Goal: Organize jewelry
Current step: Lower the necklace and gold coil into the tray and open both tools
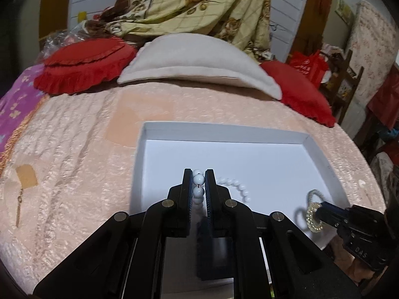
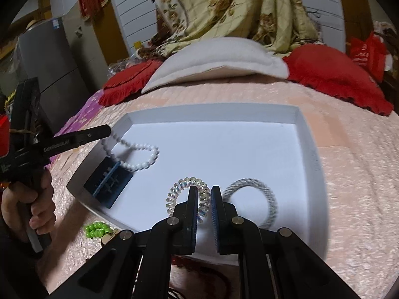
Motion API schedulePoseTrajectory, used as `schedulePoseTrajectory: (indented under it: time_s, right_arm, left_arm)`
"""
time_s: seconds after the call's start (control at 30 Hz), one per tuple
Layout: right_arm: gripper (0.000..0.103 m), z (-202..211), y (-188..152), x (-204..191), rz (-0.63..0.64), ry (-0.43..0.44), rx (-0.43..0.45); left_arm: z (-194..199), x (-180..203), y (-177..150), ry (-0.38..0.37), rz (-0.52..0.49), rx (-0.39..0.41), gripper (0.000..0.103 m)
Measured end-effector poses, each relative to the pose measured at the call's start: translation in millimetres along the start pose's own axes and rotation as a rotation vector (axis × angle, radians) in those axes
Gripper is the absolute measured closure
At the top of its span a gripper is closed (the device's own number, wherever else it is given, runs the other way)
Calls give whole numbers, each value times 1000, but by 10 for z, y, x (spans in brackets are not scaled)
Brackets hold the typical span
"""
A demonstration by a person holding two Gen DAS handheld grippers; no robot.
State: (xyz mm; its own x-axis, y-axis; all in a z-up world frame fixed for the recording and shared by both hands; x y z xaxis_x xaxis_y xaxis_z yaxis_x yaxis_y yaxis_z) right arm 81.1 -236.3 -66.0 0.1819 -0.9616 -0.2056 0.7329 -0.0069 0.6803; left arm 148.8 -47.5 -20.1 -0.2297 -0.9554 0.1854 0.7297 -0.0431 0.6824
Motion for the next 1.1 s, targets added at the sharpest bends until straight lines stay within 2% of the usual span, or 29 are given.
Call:
schedulePoseTrajectory:
  time_s: [0.1, 0.13, 0.2, 0.23, 0.27, 0.43, 0.53, 0.6, 0.63, 0.67, 0.73, 0.8, 0.83, 0.87, 0.93, 1.0, 1.1]
  right_arm:
    - [93, -79, -39, -39, 8, 8, -21]
    - [93, -89, -51, -38, 6, 12, -25]
    - [93, -120, -62, -35, -8, 26, -32]
    - [93, -128, -62, -24, -16, 21, -29]
    - [93, -124, -65, -13, -24, 19, -27]
    - [93, -65, -52, 32, -49, 19, -6]
    - [93, 79, -13, 18, -35, 7, 53]
    - [78, 206, 9, -2, -13, -41, 98]
    - [52, 252, 16, 2, -13, -55, 113]
    - [34, 328, 12, 4, -14, -67, 147]
    - [30, 471, 9, 6, -7, -74, 220]
    - [30, 621, -6, -3, 4, -68, 283]
    - [25, 673, -5, 4, 4, -74, 300]
    - [14, 723, -17, 8, 4, -80, 309]
    - [5, 811, -52, 23, 0, -99, 307]
    - [4, 891, -90, 26, 16, -144, 311]
    - [4, 962, -184, 67, 24, -185, 302]
  left_arm:
    - [-35, -25, -32, 23, -3, -6, 94]
    - [-37, -26, -42, 26, -2, -6, 90]
    - [-32, -23, -63, 35, -2, -3, 72]
    - [-16, -20, -69, 44, -3, 7, 55]
    - [2, -17, -74, 51, -3, 20, 47]
    - [90, -15, -73, 70, -10, 81, 34]
    - [181, -18, -72, 74, -21, 146, 32]
    - [233, 13, -70, 69, -50, 163, 32]
    - [243, 23, -75, 55, -52, 152, 32]
    - [247, 29, -79, 42, -50, 142, 32]
    - [249, 58, -107, 23, -51, 108, 32]
    - [276, 119, -140, 46, -79, 105, 32]
    - [306, 142, -166, 51, -83, 109, 32]
    - [338, 153, -193, 41, -82, 112, 32]
    - [431, 173, -277, 30, -85, 126, 32]
    - [532, 192, -395, 41, -88, 133, 32]
    - [662, 186, -601, -24, -52, 115, 32]
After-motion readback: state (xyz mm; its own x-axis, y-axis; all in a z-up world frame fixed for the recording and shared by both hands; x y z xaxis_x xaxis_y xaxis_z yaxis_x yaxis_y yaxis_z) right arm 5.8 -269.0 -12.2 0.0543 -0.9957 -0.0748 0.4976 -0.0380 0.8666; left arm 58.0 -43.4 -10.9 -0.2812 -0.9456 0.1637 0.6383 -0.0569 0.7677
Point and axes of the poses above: each gripper's, at about its wrist camera, not at the fingertips, and z roughly against the way its jaws point, x to its right, y to its top, the point moved 3 cm from there along -z, roughly the way its jaws point, and after that the axes turned 2 degrees about -x, right-handed, at the moved point
